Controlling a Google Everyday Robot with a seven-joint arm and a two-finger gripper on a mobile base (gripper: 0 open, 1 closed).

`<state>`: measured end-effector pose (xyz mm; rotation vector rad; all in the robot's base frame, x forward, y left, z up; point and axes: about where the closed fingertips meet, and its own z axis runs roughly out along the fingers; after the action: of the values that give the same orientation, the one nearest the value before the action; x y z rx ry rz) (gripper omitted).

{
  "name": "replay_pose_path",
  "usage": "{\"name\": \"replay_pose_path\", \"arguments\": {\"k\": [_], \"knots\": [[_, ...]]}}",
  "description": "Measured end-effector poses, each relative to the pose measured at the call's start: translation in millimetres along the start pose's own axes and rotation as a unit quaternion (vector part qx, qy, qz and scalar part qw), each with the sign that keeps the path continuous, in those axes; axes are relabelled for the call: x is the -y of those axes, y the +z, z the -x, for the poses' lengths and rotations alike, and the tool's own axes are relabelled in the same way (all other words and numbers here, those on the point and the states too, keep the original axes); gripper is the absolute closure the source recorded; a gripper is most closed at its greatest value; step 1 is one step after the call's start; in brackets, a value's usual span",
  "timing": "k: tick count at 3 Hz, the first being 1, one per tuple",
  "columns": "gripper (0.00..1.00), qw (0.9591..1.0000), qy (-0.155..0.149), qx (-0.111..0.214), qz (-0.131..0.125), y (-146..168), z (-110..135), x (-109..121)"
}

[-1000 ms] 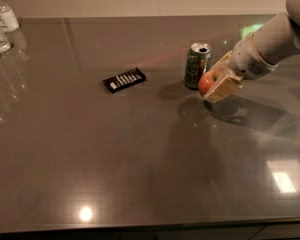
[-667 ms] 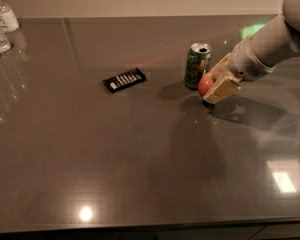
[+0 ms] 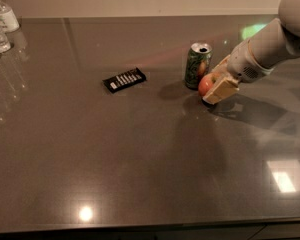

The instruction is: Move apple near green can

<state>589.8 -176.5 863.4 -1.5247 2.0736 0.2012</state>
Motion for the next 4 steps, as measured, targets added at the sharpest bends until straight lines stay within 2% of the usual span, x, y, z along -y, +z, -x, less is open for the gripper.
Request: {"name": "replay_pose_path", "arguments": {"k": [2,3,4], "knots": [[0.15,1.0,0.004,-0.008,-0.005,0.8,-5.2,5.1],[0.0,0.9999,0.005,-0.011,-0.006,-0.6,-7.9,7.5],[0.0,0.9999,-0.007,-0.011,0.004,-4.8,-10.5,7.4]]}}
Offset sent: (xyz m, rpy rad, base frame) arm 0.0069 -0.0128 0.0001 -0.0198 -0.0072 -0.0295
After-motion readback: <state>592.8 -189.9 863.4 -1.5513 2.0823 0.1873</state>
